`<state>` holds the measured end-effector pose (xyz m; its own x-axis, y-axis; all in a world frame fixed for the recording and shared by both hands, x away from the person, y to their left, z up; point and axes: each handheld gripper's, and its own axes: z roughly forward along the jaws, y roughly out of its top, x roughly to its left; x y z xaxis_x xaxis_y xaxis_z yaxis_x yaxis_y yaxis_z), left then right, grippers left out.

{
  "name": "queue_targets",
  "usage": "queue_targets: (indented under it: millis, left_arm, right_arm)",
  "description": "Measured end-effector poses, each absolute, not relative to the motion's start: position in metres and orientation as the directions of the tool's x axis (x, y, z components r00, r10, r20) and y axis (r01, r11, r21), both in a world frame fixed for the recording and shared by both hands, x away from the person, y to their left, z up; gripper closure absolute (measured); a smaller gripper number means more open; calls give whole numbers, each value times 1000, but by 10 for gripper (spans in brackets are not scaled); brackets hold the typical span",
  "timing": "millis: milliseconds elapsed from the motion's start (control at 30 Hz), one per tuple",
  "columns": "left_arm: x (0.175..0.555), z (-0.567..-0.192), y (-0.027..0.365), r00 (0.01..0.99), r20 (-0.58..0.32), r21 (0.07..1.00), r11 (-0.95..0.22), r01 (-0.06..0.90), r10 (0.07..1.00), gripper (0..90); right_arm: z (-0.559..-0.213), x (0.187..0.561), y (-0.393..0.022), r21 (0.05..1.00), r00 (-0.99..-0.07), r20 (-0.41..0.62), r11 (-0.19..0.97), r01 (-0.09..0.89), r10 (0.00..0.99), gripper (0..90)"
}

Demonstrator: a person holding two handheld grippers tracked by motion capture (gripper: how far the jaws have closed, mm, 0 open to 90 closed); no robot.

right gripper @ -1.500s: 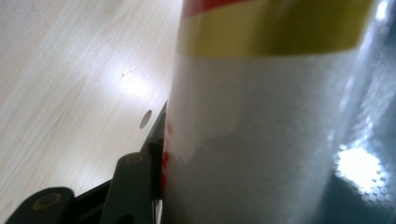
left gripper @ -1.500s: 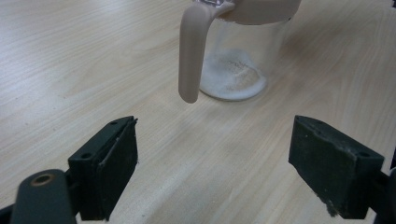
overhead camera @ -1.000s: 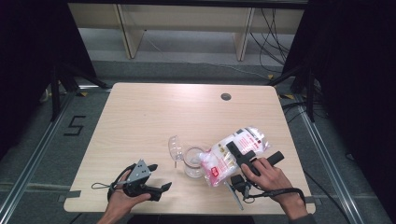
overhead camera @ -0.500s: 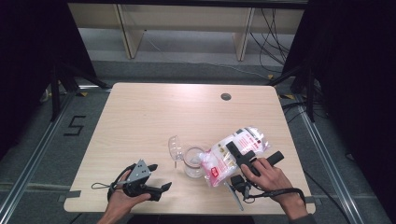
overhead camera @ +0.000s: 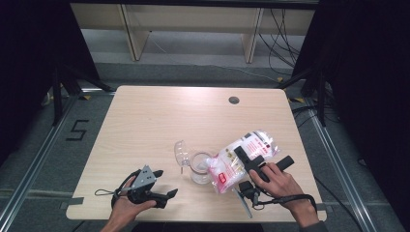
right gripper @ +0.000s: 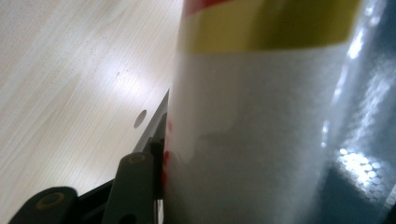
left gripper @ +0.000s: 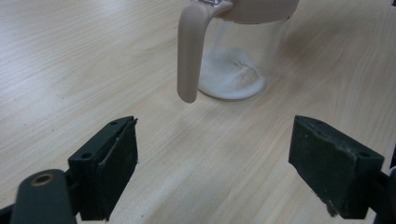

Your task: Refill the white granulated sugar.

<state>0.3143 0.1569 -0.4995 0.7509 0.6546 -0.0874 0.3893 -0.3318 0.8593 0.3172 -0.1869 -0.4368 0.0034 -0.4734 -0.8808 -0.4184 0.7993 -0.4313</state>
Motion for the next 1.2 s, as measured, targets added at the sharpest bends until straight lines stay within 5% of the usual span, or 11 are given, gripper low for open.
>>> queue_targets:
  millis: [1200]
  left_arm:
    - [315,-497,155,747,-84,859,-332,389,659,153]
  right_arm:
    - [-439,316,-190,-414,-15,-886,806,-423,-463,595]
